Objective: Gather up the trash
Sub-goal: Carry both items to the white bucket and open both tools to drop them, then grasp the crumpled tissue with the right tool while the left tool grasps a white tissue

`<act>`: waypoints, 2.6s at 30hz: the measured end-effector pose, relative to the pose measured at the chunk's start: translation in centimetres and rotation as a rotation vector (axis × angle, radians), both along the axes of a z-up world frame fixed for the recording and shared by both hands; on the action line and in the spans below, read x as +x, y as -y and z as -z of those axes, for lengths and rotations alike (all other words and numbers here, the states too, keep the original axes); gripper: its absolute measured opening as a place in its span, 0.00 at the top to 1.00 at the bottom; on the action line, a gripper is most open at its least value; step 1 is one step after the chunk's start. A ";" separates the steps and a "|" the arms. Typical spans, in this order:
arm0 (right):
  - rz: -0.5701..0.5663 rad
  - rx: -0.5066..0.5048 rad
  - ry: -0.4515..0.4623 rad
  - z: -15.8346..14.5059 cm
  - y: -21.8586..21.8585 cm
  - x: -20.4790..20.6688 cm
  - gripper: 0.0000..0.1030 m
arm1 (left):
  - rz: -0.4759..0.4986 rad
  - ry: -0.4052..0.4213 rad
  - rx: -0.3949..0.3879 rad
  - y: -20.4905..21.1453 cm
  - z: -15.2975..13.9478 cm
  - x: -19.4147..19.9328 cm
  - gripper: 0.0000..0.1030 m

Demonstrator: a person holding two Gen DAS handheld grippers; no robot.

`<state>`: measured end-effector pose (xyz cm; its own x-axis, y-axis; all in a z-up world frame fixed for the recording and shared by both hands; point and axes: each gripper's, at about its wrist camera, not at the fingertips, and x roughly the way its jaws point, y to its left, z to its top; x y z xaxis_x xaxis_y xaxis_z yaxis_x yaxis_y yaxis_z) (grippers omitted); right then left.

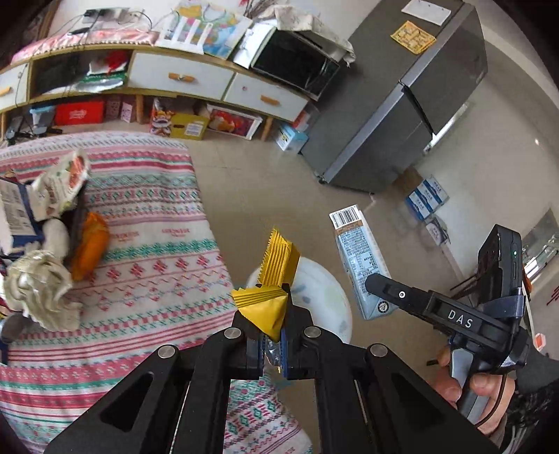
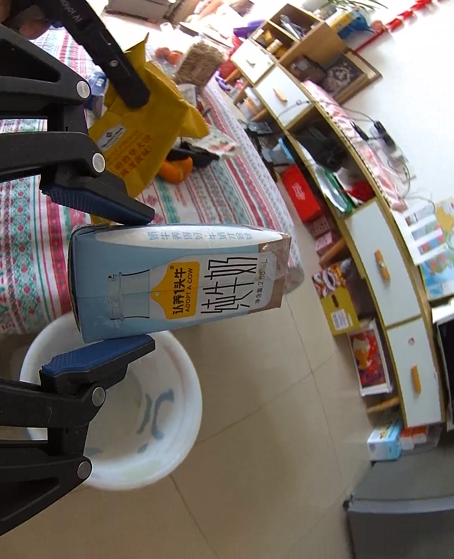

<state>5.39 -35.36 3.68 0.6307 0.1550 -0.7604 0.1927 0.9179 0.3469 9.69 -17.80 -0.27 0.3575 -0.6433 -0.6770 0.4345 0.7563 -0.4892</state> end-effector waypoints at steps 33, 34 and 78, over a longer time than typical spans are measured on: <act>0.154 0.035 -0.231 5.2 6.4 0.4 0.44 | 0.043 -0.102 0.127 3.6 4.2 1.6 0.61; 0.153 0.036 -0.228 5.1 6.4 0.5 0.44 | 0.038 -0.096 0.134 2.8 3.8 1.5 0.61; -0.522 -0.019 -0.054 6.4 -21.5 9.9 0.20 | -0.446 -0.150 0.516 -31.2 3.9 8.0 0.37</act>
